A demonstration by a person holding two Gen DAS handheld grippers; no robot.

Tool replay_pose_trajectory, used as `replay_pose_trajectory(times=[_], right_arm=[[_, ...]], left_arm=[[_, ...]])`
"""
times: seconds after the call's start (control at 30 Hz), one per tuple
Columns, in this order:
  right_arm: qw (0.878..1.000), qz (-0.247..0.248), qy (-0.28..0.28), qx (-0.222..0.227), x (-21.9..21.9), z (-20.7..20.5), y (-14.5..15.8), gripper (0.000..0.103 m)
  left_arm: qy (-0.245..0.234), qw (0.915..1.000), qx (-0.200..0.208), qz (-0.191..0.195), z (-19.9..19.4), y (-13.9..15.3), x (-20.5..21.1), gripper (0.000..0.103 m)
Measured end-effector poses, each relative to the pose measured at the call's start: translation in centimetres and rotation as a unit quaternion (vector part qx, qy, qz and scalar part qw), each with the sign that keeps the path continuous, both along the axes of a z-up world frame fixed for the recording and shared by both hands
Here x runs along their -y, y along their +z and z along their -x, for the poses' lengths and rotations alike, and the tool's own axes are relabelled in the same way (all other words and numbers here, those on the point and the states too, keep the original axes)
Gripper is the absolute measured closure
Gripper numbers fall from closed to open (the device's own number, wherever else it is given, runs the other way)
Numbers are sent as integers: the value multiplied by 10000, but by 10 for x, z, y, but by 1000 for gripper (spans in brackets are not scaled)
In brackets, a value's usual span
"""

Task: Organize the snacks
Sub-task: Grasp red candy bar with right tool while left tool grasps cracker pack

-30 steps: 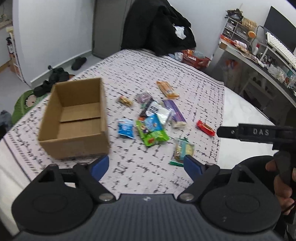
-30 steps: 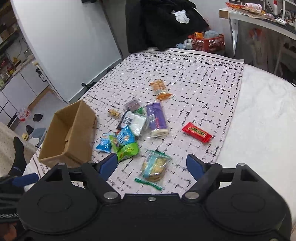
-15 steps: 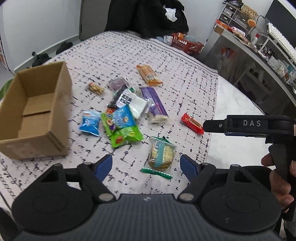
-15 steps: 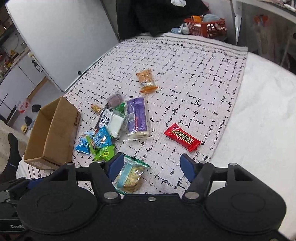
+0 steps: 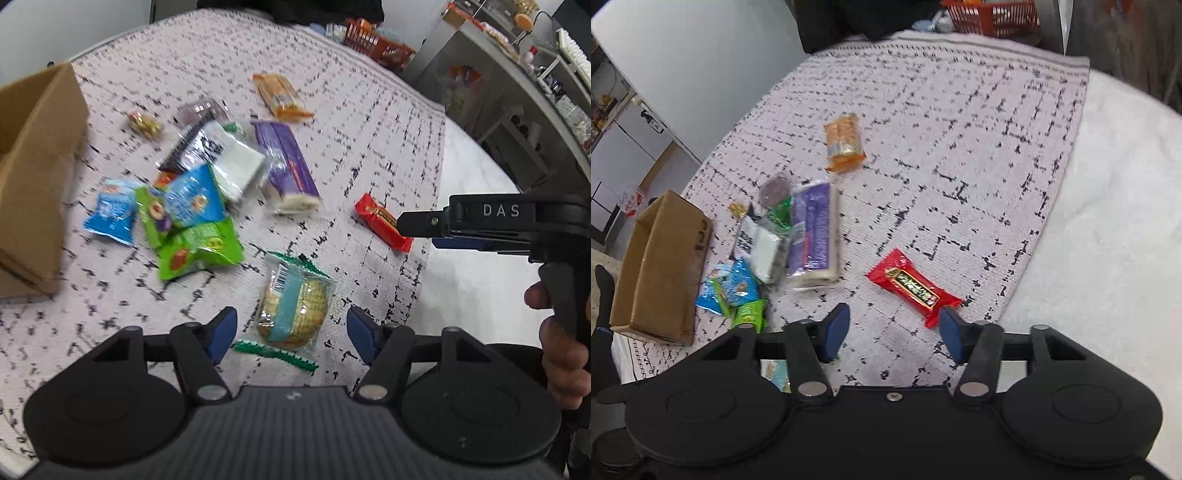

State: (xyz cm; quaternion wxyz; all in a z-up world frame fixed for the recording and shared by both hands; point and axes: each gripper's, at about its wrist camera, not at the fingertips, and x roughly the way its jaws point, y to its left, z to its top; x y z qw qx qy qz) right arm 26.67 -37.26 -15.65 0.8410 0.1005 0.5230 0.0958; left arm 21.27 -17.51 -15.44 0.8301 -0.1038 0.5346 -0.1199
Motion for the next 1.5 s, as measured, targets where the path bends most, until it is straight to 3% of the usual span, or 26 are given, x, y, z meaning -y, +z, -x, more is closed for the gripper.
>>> replay_pose_trajectory(times=[0.37,0.5,0.87,0.93,1.0,1.13,1.23,1.3,1.33,1.5], right_arm=[[9997,11,116,-230,1,-17,-24,55],[9994,80,186,-284,-1,-22,-29,55],[9970,594,445,-209,-15,-31,-29,54],[9949,829,560,-124,-21,-33,-27,49],[9902,1177,743,-81,-29,-37,-29,37],[9840,1447,1036,-110,-40,-42,-34,37],[9803,1570,1189,-157,-47,-42,-41,50],[9798,1591,1200,-142,-50,-42,-40,76],[9792,1631,1197,-150,-51,-42,-38,82],[9808,1507,1224,-159,-57,-33,-27,82]], left_arm=[[-66,9993,-177,-312,-20,-35,19,40],[-82,9982,-64,-584,-20,-35,25,53],[253,9994,-20,-235,-14,-26,7,55],[322,9993,16,-196,-12,-23,3,55],[390,9991,8,-150,-11,-20,-1,55],[466,9988,120,-105,-6,-10,-12,55],[543,9983,200,-48,-3,-4,-20,55],[605,9979,246,-5,-2,-1,-26,55],[631,9976,269,5,-1,0,-28,55],[717,9966,378,122,5,8,-40,55]])
